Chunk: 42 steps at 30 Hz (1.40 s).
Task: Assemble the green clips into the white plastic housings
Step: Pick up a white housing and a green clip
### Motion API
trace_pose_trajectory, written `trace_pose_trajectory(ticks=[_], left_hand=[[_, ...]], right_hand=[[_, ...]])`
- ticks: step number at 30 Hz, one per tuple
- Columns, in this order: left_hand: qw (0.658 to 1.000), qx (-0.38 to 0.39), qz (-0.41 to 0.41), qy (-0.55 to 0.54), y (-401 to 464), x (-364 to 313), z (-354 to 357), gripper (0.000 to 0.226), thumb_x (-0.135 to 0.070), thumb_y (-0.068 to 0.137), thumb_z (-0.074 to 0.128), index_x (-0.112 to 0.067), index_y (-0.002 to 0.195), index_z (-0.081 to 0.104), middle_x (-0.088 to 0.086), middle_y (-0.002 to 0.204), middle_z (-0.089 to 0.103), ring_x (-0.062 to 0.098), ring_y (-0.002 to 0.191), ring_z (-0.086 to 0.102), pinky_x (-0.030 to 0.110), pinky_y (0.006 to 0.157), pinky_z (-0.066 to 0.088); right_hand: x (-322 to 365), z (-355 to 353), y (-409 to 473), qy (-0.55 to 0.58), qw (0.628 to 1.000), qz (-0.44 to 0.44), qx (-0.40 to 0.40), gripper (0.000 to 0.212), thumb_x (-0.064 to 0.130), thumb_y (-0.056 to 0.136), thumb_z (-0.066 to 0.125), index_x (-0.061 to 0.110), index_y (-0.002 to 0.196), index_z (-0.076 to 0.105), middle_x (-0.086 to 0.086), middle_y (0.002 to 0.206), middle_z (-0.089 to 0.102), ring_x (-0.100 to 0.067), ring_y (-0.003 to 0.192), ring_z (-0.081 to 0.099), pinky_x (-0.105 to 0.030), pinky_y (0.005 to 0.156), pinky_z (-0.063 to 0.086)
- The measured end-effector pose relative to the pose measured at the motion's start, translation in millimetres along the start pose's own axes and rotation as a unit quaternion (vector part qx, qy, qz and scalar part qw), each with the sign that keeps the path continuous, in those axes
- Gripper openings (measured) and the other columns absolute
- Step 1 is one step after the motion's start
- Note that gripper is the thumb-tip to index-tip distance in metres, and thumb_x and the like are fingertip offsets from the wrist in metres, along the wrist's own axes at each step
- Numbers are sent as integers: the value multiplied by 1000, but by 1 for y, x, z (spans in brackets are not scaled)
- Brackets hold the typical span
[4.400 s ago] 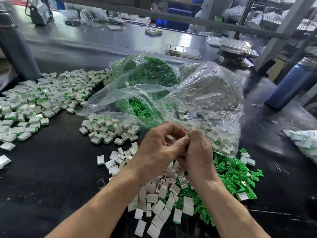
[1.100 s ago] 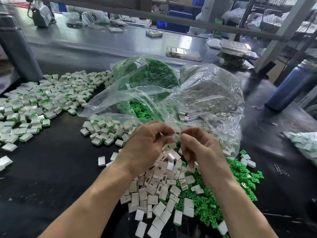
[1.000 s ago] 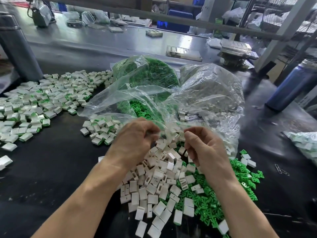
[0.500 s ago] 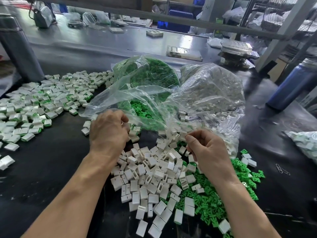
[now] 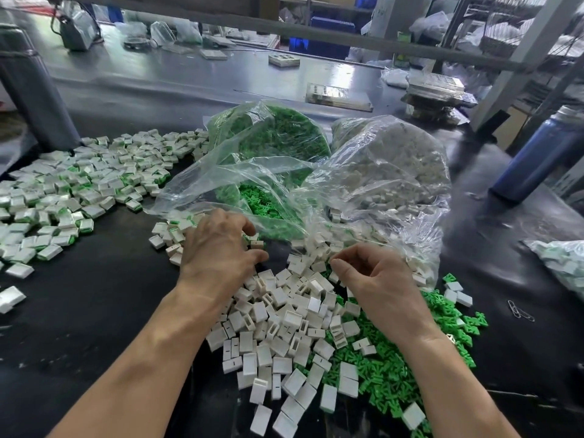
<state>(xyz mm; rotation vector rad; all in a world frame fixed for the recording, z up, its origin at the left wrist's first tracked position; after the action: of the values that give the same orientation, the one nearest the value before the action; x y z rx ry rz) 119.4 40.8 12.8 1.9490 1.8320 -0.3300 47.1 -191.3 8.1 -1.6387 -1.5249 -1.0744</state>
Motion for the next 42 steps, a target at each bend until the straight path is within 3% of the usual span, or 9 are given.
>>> trace_pose_trajectory(ticks=[6, 12, 15, 19, 25, 28, 32, 38, 42], left_hand=[[999, -44, -6, 5, 4, 7, -3, 26, -28, 85, 83, -27, 108, 70, -5, 101, 56, 20, 107, 57, 43, 102, 47], [997, -72, 17, -20, -1, -1, -3, 12, -30, 89, 80, -25, 96, 72, -4, 98, 63, 14, 95, 55, 39, 96, 50], [996, -63, 50, -47, -6, -7, 2, 9, -30, 89, 79, -26, 94, 72, -7, 96, 67, 12, 91, 61, 39, 93, 54], [997, -42, 62, -5, -4, -10, 10, 17, -35, 90, 78, -34, 106, 74, -10, 101, 65, 6, 94, 50, 28, 94, 38], [995, -89, 39, 17, -2, -6, 0, 11, -23, 90, 80, -28, 99, 77, -4, 101, 74, 16, 94, 65, 40, 98, 51], [998, -57, 36, -16, -5, -10, 2, 9, -26, 92, 76, -26, 101, 74, -6, 101, 70, 14, 94, 65, 40, 98, 53], [990, 50, 42, -122, -15, -23, 12, 4, -33, 94, 73, -33, 96, 70, -18, 94, 63, 0, 86, 61, 32, 90, 59], [981, 152, 78, -96, -22, -37, 27, 30, -47, 92, 69, -38, 120, 66, -18, 113, 56, 10, 111, 55, 38, 108, 49], [979, 170, 73, -84, -22, -39, 29, 28, -48, 89, 71, -40, 115, 68, -18, 115, 55, 10, 113, 56, 41, 109, 50]], right_hand=[[0, -2, 0, -51, 999, 1, -1, 8, 34, 96, 73, 36, 88, 74, 21, 84, 71, 1, 78, 66, -14, 66, 51], [-1, -12, 0, -87, 995, 16, -47, 6, 36, 96, 73, 38, 91, 73, 18, 86, 70, 10, 82, 63, -15, 69, 48], [-4, -20, 1, -118, 990, 39, -67, 7, 36, 97, 72, 37, 90, 73, 17, 83, 68, 1, 75, 64, -16, 65, 45], [-10, -27, 4, -150, 984, 77, -59, 10, 36, 97, 72, 37, 87, 73, 17, 85, 68, -2, 81, 63, -26, 72, 52], [-13, -34, 5, -186, 975, 110, -55, 10, 36, 94, 77, 38, 85, 73, 18, 85, 68, -1, 80, 63, -25, 70, 51], [-12, -37, 5, -194, 972, 124, -50, 12, 38, 91, 79, 38, 81, 73, 17, 82, 68, -4, 79, 64, -31, 74, 57], [-7, -33, 3, -235, 961, 143, -23, 15, 42, 88, 81, 37, 76, 73, 17, 77, 68, -5, 75, 64, -33, 73, 58], [1, -25, 3, -309, 940, 147, -19, 6, 41, 89, 80, 36, 89, 77, 18, 88, 72, -10, 88, 67, -40, 90, 58], [3, -22, 4, -330, 934, 140, -15, 3, 40, 92, 77, 38, 89, 77, 19, 93, 72, -11, 92, 67, -42, 96, 56]])
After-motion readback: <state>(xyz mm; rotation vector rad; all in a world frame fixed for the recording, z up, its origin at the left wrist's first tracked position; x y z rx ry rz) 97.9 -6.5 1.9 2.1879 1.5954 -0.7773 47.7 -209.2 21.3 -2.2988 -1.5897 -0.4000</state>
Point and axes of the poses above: each hand's wrist, its own y-axis towards the middle knuckle, its own z-axis out of the palm, x = y × z, the point moved 3 cm from there along y, towards the middle knuckle
